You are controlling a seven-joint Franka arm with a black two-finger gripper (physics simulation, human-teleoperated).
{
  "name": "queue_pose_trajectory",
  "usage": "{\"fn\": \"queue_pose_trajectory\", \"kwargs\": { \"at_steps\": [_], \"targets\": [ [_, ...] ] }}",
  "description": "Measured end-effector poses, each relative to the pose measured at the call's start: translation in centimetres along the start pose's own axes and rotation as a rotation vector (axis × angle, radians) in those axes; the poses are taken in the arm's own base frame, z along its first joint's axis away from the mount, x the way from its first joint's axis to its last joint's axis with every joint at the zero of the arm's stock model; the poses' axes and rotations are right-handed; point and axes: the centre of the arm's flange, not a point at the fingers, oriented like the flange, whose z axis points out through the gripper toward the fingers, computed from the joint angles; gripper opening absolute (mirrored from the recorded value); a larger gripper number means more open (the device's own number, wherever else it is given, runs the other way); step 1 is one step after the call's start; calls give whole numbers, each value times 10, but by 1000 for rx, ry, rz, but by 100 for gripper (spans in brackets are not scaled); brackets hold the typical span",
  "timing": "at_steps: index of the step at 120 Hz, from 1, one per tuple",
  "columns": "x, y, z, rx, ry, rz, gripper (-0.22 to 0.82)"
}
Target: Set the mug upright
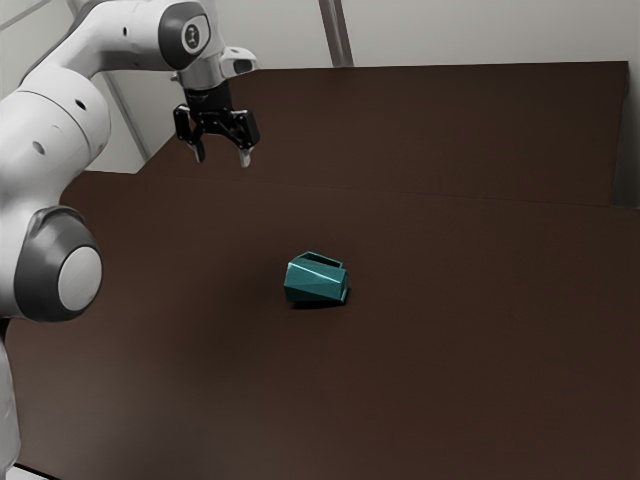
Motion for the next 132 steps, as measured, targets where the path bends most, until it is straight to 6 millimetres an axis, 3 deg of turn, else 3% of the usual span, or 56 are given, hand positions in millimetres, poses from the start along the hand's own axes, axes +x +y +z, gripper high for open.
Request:
{"fn": "queue_pose_trajectory", "kwargs": {
  "at_steps": [28, 44, 54, 63, 93, 132],
  "targets": [
    [-10, -1, 4, -30, -9, -5, 60],
    [-46, 7, 36, -101, -49, 20, 60],
    [-71, 1, 49, -132, -43, 14, 60],
    [-78, -7, 58, -176, -33, -10, 60],
    [-59, -42, 110, -416, -1, -90, 60],
    [-28, -35, 179, -605, 36, -50, 60]
  ]
}}
